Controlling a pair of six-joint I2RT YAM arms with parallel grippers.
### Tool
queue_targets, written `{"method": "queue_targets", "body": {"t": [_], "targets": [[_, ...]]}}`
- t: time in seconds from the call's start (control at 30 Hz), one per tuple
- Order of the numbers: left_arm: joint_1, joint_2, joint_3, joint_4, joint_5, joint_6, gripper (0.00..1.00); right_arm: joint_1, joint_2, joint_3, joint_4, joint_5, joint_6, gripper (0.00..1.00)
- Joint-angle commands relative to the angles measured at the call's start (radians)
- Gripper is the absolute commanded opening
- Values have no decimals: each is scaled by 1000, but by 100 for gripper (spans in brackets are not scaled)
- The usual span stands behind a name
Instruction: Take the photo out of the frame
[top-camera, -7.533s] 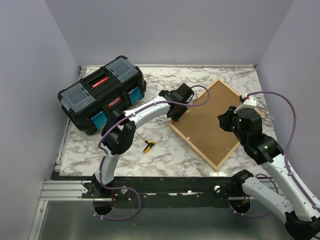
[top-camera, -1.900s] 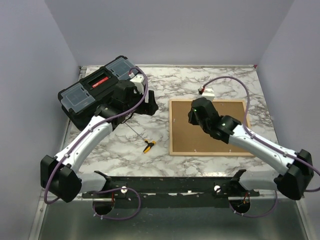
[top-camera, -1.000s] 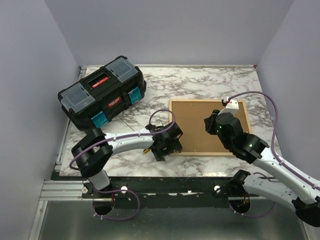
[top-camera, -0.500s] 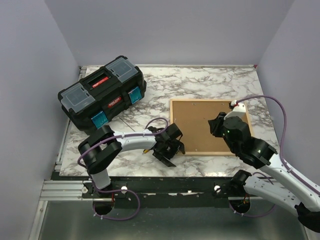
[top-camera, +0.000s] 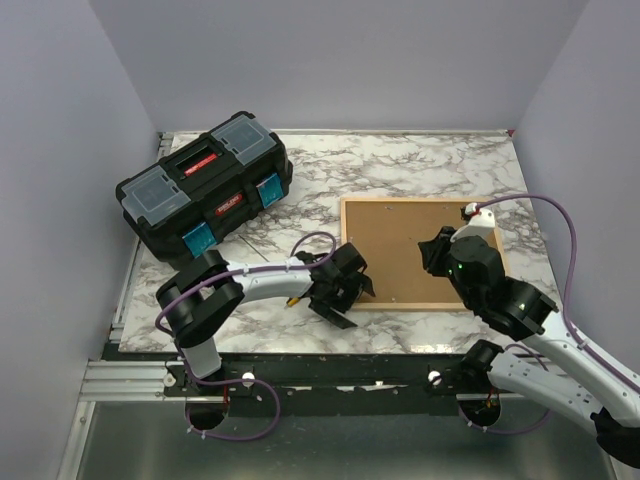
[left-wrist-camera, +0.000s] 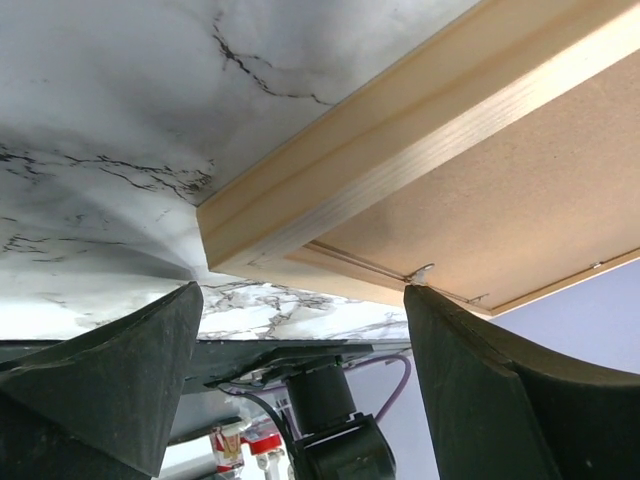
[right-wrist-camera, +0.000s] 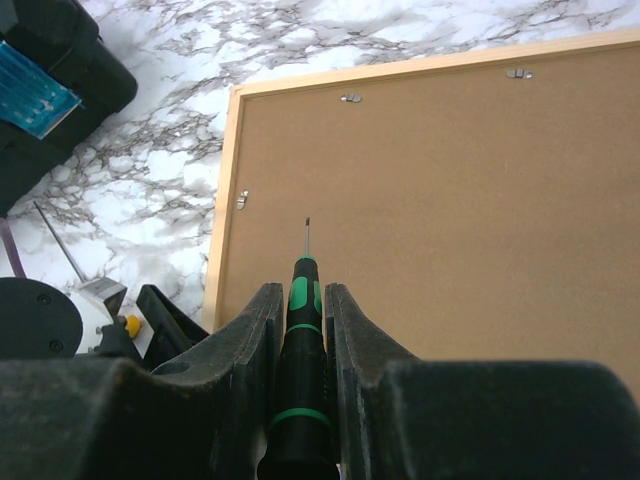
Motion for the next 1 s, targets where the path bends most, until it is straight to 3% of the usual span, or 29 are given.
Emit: {"method": "queue_targets", "body": {"t": [0.0, 0.23, 0.33, 0.4, 0.53, 0.67, 0.83, 0.97], "targets": [[2, 25, 34, -11, -9, -12, 83, 3, 0, -10, -16, 22, -1, 1], [3, 92, 85, -98, -11, -34, 66, 3, 7, -4, -16, 17, -5, 1], [11, 108, 106, -135, -45, -9, 52, 3, 4, -3, -17, 16, -8, 1], [16, 110, 117, -150, -82, 28, 38, 4, 0, 0, -18, 14, -11, 1], [23, 109, 209, -278, -266, 172, 21, 3, -8, 2, -20, 14, -20, 1], [77, 97, 271, -299, -395, 434, 0, 4, -13, 5, -28, 14, -26, 1], [207, 159, 477, -375, -448, 846, 0, 4, -18, -5, -23, 3, -23, 1], [284, 233, 638, -313, -341, 1245, 0, 3, -1, -15, -5, -7, -22, 1]]}}
